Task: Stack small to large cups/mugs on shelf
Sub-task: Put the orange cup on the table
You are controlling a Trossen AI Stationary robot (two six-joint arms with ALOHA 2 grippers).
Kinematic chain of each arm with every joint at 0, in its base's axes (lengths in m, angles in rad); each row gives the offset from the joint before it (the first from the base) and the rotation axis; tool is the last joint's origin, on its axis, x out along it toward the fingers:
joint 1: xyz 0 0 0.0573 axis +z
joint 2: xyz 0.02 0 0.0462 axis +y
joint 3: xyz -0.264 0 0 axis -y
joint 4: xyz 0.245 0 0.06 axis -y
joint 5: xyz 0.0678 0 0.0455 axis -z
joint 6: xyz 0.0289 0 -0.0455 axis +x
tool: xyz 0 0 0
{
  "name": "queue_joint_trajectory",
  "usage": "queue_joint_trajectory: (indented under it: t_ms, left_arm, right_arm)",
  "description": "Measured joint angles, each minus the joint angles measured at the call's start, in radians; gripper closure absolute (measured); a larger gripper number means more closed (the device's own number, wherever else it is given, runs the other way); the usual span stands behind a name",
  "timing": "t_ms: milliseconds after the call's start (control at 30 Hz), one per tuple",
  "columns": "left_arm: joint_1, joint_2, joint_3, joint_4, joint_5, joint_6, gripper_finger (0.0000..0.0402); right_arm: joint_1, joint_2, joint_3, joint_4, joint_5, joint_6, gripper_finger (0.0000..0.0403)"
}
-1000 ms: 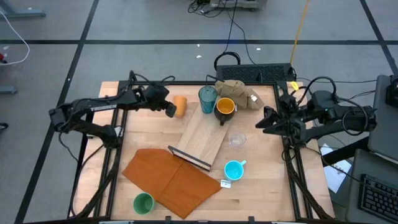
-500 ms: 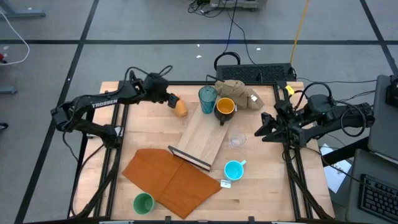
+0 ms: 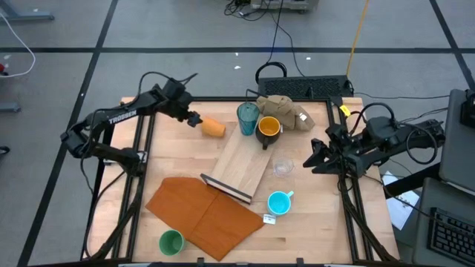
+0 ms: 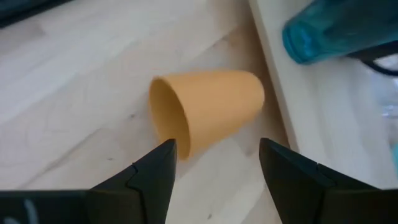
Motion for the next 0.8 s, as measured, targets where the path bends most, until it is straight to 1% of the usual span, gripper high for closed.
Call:
queue_joint_trajectory:
  t_ms: [67, 167, 300, 333, 433, 533, 633, 800]
  left_arm:
    - [0.020, 0.000, 0.000, -0.003, 0.045, 0.024, 0.0174]
    - [0.035, 0.010, -0.024, 0.001, 0.056, 0.050, 0.0174]
    - [0.051, 0.050, -0.078, -0.005, 0.138, 0.020, 0.0174]
    - [0.046, 0.058, -0.081, 0.006, 0.144, 0.021, 0.0174]
    - [0.025, 0.067, -0.089, 0.031, 0.133, 0.013, 0.0174]
    - [0.007, 0.066, -0.087, 0.113, 0.149, -0.019, 0.0174]
    - [-0.022, 0.066, -0.087, 0.148, 0.136, -0.036, 0.0174]
    - [-0.044, 0.079, -0.087, 0.147, 0.129, -0.053, 0.0174]
  right_arm:
    - [0.005, 0.002, 0.000, 0.000, 0.005, 0.000, 0.0222]
    - [0.013, 0.006, 0.000, 0.002, 0.006, 0.001, 0.0222]
    - [0.017, 0.014, 0.000, 0.041, 0.007, 0.002, 0.0222]
    - [0.017, 0.016, 0.000, 0.055, 0.008, -0.001, 0.0222]
    - [0.017, 0.019, 0.000, 0.076, 0.008, -0.003, 0.0222]
    - [0.017, 0.019, 0.000, 0.074, 0.008, -0.001, 0.0222]
    - [0.016, 0.019, 0.000, 0.075, 0.009, -0.003, 0.0222]
    - [0.016, 0.019, 0.000, 0.075, 0.009, 0.000, 0.0222]
